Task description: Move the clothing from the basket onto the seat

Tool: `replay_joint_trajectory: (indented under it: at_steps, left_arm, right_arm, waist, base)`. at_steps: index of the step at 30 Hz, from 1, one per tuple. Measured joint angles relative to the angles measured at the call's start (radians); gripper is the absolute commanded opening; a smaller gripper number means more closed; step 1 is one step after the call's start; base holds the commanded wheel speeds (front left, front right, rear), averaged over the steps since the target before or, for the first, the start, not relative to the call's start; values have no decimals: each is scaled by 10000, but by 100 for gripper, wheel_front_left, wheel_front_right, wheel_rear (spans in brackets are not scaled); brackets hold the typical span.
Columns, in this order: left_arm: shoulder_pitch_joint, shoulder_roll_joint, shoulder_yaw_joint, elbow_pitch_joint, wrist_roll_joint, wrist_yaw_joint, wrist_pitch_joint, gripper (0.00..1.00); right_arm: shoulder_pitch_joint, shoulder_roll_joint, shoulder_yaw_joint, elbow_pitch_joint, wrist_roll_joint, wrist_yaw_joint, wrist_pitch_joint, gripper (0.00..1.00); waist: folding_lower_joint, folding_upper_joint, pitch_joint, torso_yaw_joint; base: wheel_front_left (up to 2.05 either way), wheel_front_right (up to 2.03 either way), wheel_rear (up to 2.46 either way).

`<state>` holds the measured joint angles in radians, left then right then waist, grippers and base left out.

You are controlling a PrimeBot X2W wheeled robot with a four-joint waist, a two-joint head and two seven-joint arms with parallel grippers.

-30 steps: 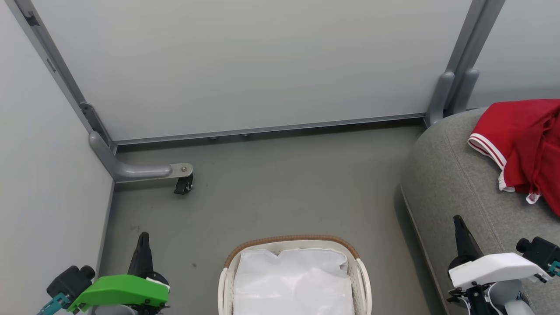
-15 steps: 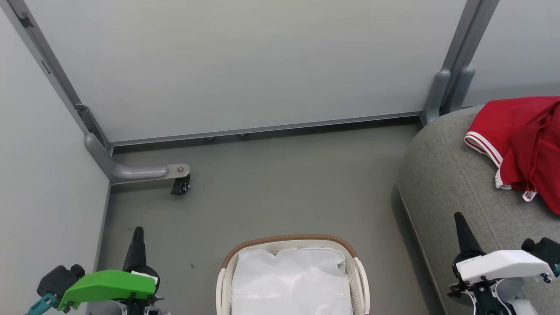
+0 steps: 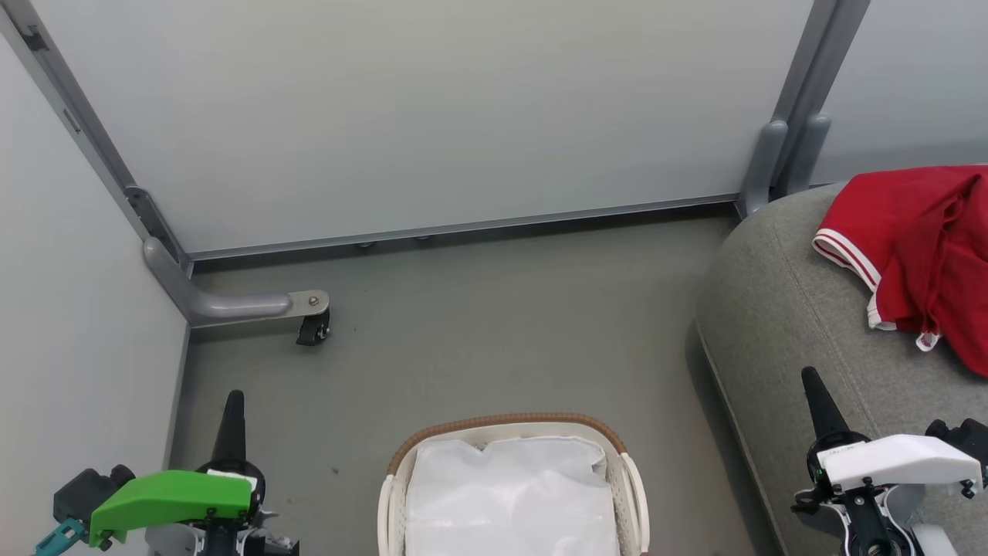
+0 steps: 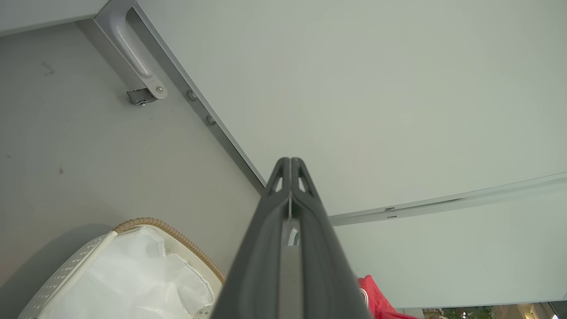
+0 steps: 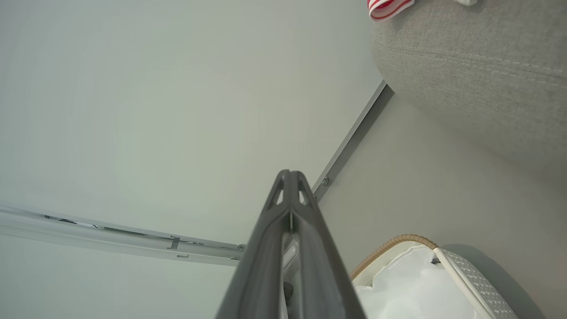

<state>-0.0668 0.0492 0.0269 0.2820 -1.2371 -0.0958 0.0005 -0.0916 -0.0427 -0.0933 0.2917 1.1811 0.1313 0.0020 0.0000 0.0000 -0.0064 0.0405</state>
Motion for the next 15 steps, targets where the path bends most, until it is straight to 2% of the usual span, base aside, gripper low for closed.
replay_joint_trajectory:
  at_steps: [15]
  left_arm:
    - [-77, 0, 282, -125, -1191, -102, 370, 0]
  right_arm:
    - [-18, -17, -63, -142, 1363, -2, 353, 0]
  waist:
    - [0, 0, 26, -112]
  base:
    - [0, 0, 0]
